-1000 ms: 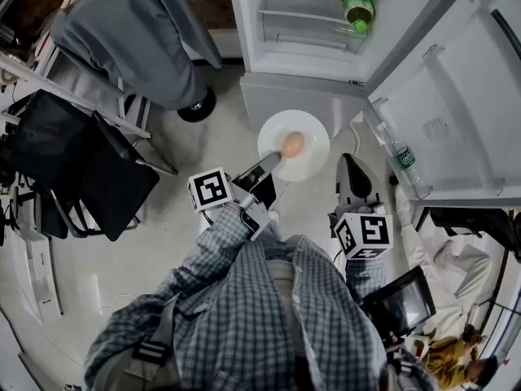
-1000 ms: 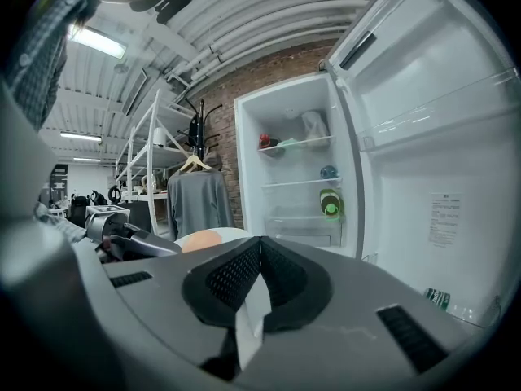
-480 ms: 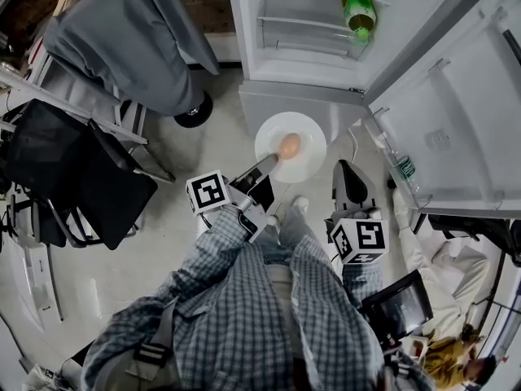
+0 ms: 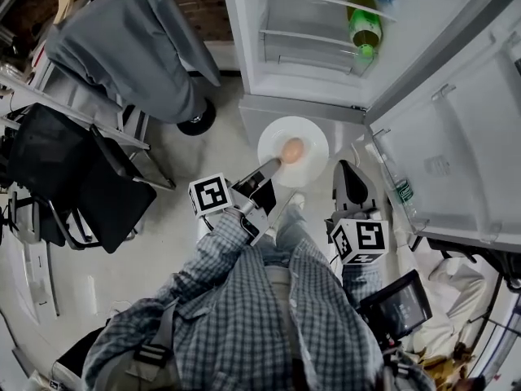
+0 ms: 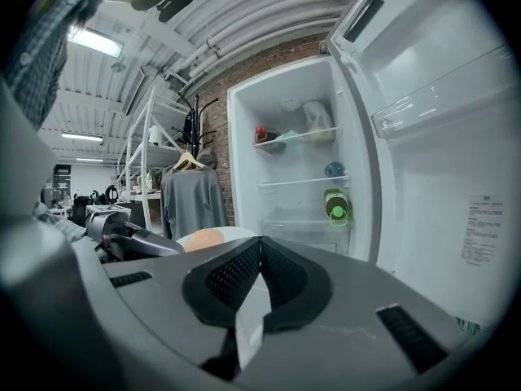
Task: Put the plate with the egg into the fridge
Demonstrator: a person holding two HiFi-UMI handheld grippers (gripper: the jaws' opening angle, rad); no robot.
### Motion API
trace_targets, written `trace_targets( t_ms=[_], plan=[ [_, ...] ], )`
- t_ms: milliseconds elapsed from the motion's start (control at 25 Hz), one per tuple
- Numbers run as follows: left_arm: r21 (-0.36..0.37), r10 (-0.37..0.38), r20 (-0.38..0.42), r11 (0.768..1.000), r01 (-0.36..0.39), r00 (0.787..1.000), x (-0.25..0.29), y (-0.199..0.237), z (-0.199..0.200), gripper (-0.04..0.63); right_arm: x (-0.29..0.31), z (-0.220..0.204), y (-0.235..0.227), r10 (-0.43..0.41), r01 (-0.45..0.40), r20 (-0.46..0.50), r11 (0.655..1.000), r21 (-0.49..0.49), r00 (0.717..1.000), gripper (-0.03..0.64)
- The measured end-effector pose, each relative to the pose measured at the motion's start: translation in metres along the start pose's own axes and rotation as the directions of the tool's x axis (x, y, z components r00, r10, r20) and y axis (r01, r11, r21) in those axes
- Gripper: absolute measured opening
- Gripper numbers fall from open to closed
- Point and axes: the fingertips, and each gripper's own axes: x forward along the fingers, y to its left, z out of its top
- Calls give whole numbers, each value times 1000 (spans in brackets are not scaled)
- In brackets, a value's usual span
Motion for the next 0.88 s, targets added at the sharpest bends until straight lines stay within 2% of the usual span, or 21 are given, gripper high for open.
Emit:
trace_targets(
  t_ms=[320,600,800,880],
  plan=[
    [-2,4,55,1000,-4,998,48,-3,24,29,41,20,-28,60,-61,-8,996,-67,998,6],
    [11,-9,67,1000,8,998,93,-12,37,29,72,36,-68,80,-80,2,995,-62,997,6],
    [10,0,92,1000,-1,996,112,-11,46,29,89,42,-77,106,-108,-21,981,-162,994,6],
    [14,0,104,1000,-2,995,119,-11,50,29,95,47,-77,126,-128,-20,977,-173,992,6]
  ],
)
